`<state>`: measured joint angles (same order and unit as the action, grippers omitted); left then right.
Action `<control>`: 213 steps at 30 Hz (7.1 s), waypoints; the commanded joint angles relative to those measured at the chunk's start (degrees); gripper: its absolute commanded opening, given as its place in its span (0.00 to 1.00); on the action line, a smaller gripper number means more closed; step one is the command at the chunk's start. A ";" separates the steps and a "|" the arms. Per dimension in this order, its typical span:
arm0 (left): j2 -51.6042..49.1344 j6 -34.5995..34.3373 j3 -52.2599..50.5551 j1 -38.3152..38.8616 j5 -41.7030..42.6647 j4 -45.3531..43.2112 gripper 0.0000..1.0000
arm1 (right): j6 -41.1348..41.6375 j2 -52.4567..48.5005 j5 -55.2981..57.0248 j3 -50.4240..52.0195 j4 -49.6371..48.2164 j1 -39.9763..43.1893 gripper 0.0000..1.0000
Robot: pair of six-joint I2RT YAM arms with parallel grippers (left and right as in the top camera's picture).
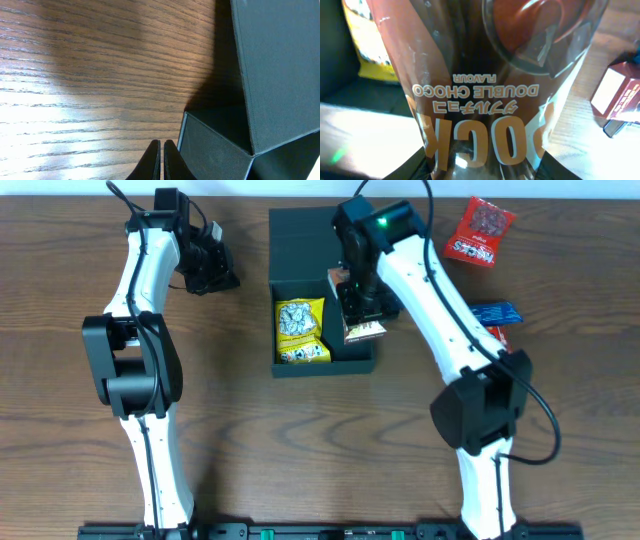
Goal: Pack container
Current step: 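Carry the Pocky box into the black box beside the yellow bag, then move the right gripper to the red gummy bag at the table's back right, then grasp the red gummy bag with the right gripper and lift it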
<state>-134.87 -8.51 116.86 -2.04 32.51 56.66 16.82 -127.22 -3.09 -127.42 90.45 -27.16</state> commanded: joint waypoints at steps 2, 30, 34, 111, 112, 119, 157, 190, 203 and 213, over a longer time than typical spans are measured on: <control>0.48 1.27 -0.02 -0.13 0.13 0.85 0.06 | 7.48 0.17 1.11 3.61 -3.96 -1.79 0.31; 0.48 1.29 -0.02 -1.75 0.11 1.33 0.06 | 13.77 0.02 0.24 12.90 -12.09 -3.52 0.88; 0.48 1.29 -0.02 -1.75 0.09 1.33 0.06 | 13.75 0.04 0.28 12.55 -12.48 -2.97 0.98; 0.48 0.59 -0.02 -1.73 0.09 0.07 0.06 | 7.96 -17.62 -23.78 2.64 -48.59 43.54 0.78; 0.48 0.59 -0.02 -1.73 0.09 0.07 0.06 | 8.63 -18.53 -24.52 2.64 -49.20 43.58 0.77; 0.48 0.13 -0.02 -1.73 0.09 0.11 0.06 | 10.21 -20.13 -23.74 2.64 -49.99 43.80 0.70; 0.50 0.22 -0.02 -1.75 0.07 0.28 0.06 | -1.42 -22.25 -28.44 -34.73 -16.04 32.00 0.02; 0.52 5.35 5.90 -2.16 0.11 3.39 0.06 | -25.68 -16.92 -5.81 -22.43 0.66 21.77 0.79; 0.52 5.29 5.90 -2.05 0.09 3.52 0.06 | -25.42 -16.92 1.42 -6.64 -14.97 15.78 0.85; 0.52 5.29 5.90 -2.05 0.07 3.50 0.06 | -25.44 -16.94 2.56 -1.38 -20.63 14.73 0.93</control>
<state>-134.87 -4.21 121.45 -3.88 32.62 59.96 -8.05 -144.70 -1.91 -129.73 70.30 -11.92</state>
